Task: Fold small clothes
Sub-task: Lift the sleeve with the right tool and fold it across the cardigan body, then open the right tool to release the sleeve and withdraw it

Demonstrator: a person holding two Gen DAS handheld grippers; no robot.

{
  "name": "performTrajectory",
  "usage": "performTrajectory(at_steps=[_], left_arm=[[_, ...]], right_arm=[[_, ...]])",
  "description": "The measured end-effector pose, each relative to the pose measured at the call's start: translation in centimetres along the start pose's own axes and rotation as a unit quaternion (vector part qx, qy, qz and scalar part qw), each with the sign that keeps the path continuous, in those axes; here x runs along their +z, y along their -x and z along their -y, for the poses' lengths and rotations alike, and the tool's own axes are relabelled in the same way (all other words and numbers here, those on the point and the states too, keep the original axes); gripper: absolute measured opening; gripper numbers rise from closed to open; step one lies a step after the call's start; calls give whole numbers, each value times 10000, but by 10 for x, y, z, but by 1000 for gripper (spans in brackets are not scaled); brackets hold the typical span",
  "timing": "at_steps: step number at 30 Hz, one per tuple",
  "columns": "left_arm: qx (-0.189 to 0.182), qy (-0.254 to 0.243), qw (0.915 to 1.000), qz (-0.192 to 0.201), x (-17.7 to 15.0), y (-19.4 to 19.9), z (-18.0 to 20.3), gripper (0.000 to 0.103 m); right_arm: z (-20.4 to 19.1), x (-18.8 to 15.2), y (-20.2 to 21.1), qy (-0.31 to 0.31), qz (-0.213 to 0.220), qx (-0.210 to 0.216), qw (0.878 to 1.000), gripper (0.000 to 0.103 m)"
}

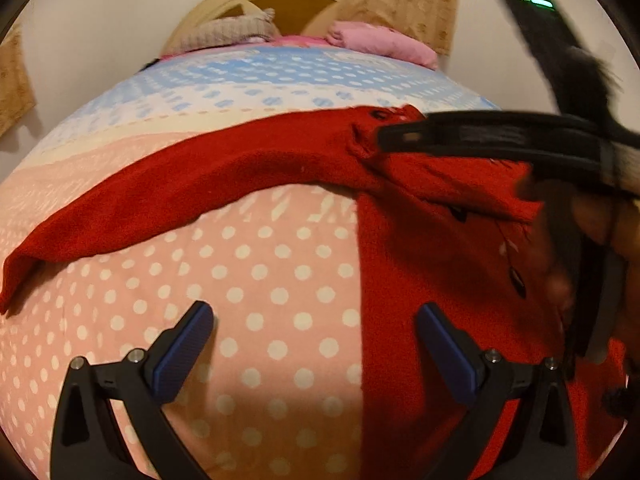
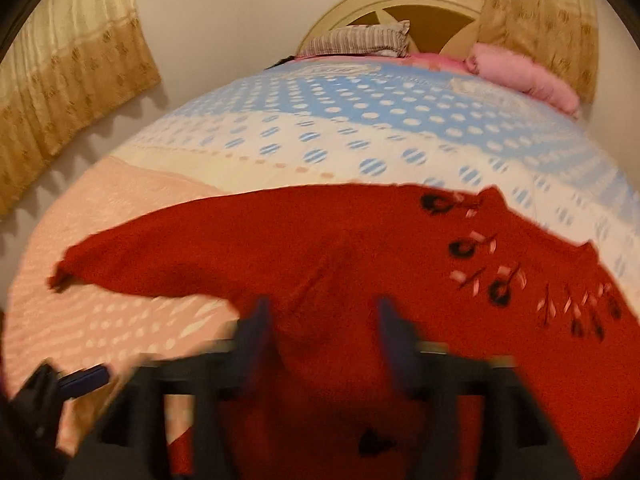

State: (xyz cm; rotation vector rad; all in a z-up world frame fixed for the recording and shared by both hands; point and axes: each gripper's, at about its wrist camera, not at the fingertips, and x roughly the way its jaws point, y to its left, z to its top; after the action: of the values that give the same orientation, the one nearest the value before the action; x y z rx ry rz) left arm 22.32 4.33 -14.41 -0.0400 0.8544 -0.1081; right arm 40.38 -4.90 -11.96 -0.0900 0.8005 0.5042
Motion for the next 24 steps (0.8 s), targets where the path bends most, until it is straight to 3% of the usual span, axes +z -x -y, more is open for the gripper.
performTrajectory(at_steps=[1, 7, 9, 11, 13, 17, 19, 21, 24], left_arm=[[52, -121, 9999, 75, 2, 5, -2, 95], [-39, -450, 9977, 498, 43, 32, -2, 93], [-126, -533, 9966, 610, 64, 29, 6, 93], [-169, -554, 9962, 645, 78, 18, 15, 87], [-223, -604, 9963, 574, 88, -1, 27, 68], [-160, -683, 9974, 190, 95, -47, 51, 62], [80, -715, 9974, 11, 95, -68, 58, 49], [394, -582, 9972, -245, 92, -87, 55, 51], [485, -396, 9979, -174, 90, -83, 49, 57]], right_arm=[[2, -5, 10, 71, 2, -53, 10000, 68], [35, -55, 75, 136, -142, -590, 9981, 68], [44, -73, 89, 47, -133, -682, 9976, 68], [56, -93, 104, -46, -59, -937, 9956, 68], [69, -106, 112, -121, -9, -1318, 9912, 68], [87, -142, 124, -405, -23, -1476, 9882, 68], [95, -162, 123, -540, -108, -1544, 9865, 68], [103, -170, 132, -824, 25, -1415, 9865, 68], [109, -167, 144, -783, 150, -1636, 9833, 68]])
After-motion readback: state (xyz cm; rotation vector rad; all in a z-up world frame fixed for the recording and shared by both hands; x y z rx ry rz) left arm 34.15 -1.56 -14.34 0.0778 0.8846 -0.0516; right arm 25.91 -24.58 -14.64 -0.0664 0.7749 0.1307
